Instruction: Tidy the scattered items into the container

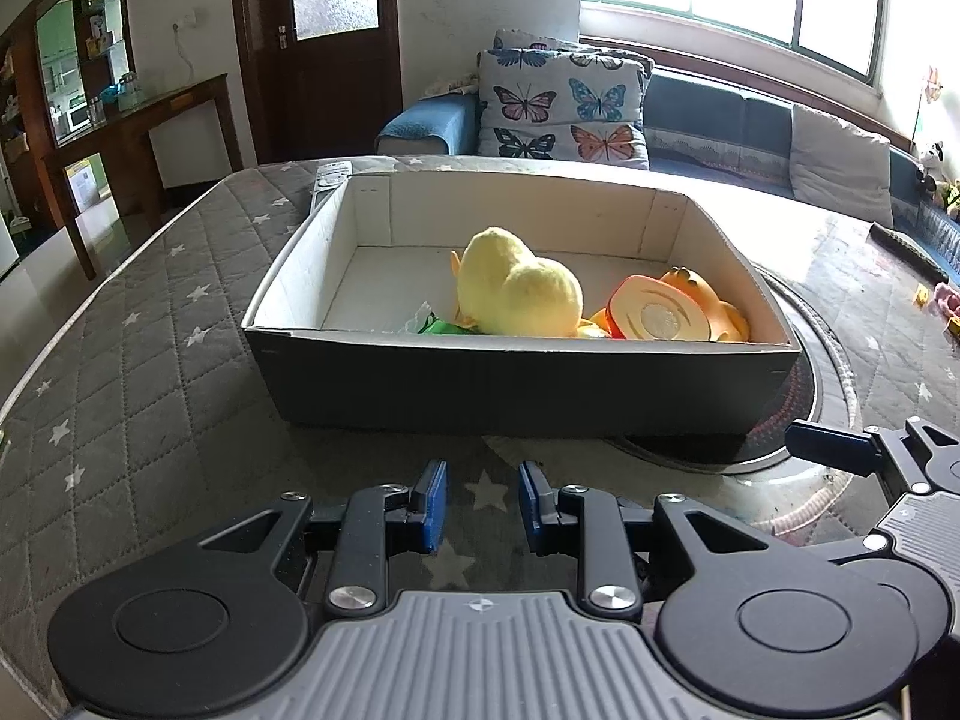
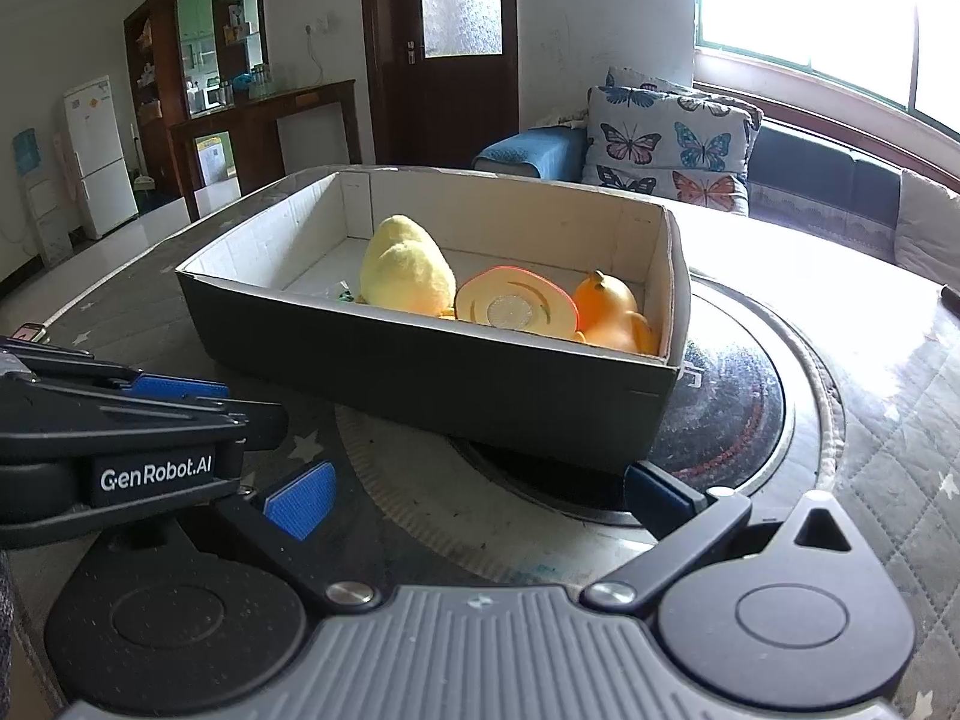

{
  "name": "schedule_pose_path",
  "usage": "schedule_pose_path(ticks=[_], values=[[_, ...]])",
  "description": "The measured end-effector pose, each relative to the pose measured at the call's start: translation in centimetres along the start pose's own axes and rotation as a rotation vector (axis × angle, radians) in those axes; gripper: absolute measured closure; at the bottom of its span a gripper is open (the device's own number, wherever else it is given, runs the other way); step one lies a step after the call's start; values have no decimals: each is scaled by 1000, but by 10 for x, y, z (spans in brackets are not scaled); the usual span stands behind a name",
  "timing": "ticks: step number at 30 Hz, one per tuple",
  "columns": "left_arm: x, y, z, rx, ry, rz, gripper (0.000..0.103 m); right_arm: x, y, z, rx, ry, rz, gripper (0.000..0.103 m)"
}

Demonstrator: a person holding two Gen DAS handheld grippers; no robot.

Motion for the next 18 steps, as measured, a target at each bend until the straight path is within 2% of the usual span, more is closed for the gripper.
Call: schedule_pose_path(ticks=[18], values=[[25,-17,1,18,-6,3,75,20,-12,-7,19,6,13,0]])
Point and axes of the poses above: each gripper's, at about its wrist camera, not at the fingertips, and x roughly the way its jaws point, z to its left, y to its underside, the point moved 7 cm from there along x, roughly the way its jaws point, and after that the axes turned 8 degrees about -y, right-handed, at the moved point
